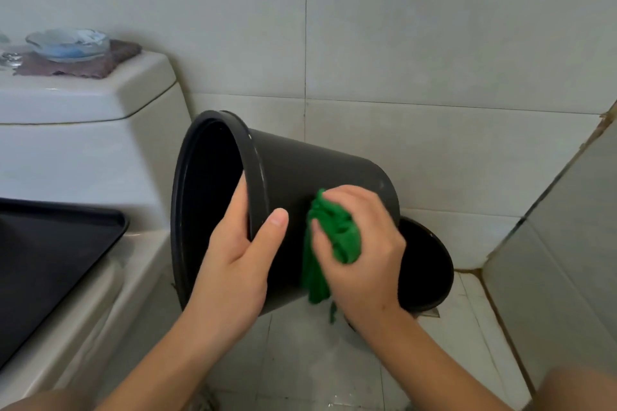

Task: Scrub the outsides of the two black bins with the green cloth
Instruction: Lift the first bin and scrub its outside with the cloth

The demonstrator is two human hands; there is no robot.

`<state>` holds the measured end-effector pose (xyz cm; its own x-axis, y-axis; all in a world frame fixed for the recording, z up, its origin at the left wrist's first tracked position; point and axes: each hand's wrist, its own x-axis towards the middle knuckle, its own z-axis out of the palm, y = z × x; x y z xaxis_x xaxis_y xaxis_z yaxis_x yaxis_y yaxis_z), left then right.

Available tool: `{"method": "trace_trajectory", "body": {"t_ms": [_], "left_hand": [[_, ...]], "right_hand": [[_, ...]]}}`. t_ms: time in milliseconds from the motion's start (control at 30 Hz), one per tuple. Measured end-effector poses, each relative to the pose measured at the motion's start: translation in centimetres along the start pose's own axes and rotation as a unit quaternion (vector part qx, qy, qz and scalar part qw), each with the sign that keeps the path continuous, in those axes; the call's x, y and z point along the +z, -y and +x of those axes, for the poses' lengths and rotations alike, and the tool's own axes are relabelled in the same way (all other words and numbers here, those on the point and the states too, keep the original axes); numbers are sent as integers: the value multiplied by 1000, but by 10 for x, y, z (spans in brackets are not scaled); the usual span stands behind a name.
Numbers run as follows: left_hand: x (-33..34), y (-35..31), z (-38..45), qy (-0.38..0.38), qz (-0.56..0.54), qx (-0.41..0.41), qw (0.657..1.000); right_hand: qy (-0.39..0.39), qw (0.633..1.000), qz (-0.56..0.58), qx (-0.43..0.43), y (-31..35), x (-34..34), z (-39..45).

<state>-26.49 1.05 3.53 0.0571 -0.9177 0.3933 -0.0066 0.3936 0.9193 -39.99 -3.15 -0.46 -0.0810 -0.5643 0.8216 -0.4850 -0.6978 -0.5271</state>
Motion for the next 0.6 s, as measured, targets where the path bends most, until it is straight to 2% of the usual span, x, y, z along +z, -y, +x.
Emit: {"method": "trace_trajectory", "body": {"t_ms": [100, 200, 267, 333, 433, 600], "left_hand": [[2, 0, 0, 3, 4, 0, 1000], [1, -3, 1, 9, 2, 1, 1000], [-1, -6, 0, 8, -1, 6, 1000], [-5, -9, -1, 11, -1, 7, 1000], [-9, -14, -3, 24, 28, 11, 999], [-13, -20, -4, 50, 38, 11, 998]], "right_hand": [[21, 995, 5, -94, 21, 3, 6], [17, 995, -1, -98, 7, -1, 13], [9, 999, -4, -34, -13, -6, 17], [-8, 995, 1, 103, -33, -13, 25], [-36, 960, -7, 277, -61, -20, 38], [-22, 942, -26, 335, -82, -29, 51]]}}
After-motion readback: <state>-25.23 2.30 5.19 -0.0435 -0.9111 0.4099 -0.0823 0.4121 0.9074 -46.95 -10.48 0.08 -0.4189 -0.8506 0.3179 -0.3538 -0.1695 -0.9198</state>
